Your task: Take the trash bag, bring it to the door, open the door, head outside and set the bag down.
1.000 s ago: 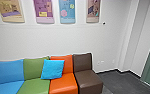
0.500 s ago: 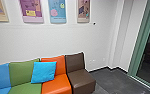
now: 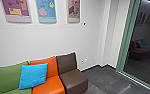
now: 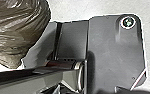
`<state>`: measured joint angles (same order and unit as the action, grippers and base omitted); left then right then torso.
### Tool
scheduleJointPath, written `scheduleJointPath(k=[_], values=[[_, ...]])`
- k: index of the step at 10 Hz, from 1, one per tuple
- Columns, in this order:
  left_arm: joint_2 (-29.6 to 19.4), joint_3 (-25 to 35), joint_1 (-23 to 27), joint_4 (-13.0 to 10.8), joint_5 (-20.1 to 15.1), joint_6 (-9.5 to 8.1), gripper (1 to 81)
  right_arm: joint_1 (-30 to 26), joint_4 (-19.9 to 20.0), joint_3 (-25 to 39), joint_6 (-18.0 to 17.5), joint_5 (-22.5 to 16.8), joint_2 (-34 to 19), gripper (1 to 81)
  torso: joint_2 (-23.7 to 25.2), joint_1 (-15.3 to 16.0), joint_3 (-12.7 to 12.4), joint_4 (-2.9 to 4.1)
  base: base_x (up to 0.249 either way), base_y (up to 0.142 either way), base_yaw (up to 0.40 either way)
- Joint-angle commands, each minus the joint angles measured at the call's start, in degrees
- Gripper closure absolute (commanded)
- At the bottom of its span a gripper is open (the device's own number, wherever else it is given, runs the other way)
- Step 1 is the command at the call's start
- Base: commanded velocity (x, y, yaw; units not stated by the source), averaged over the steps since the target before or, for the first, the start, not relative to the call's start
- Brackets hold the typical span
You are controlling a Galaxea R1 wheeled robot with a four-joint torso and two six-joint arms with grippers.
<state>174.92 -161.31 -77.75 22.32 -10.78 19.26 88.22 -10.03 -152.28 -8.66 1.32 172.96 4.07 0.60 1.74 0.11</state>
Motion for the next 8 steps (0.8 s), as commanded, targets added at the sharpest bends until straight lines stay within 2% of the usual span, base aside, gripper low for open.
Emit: scheduleJointPath(k=[1, 3, 8], values=[[-0.1, -0.2, 4.1, 0.0, -3.4, 0.16, 81.1, -3.2, 0.3, 1.3, 0.0, -2.4, 0.0, 1.0, 0.0, 0.0, 0.0, 0.0, 0.0, 0.0, -0.264], [0.0, -0.2, 4.1, 0.0, -3.4, 0.16, 81.1, -2.8, 0.3, 1.5, 0.0, -1.0, 0.6, 1.0, 0.0, 0.0, 0.0, 0.0, 0.0, 0.0, -0.267], [0.3, -0.2, 4.1, -0.1, -3.4, 0.16, 81.1, -2.7, 0.2, 1.1, -0.1, -1.0, 0.8, 1.0, 0.0, 0.0, 0.0, 0.0, 0.0, 0.0, -0.295]])
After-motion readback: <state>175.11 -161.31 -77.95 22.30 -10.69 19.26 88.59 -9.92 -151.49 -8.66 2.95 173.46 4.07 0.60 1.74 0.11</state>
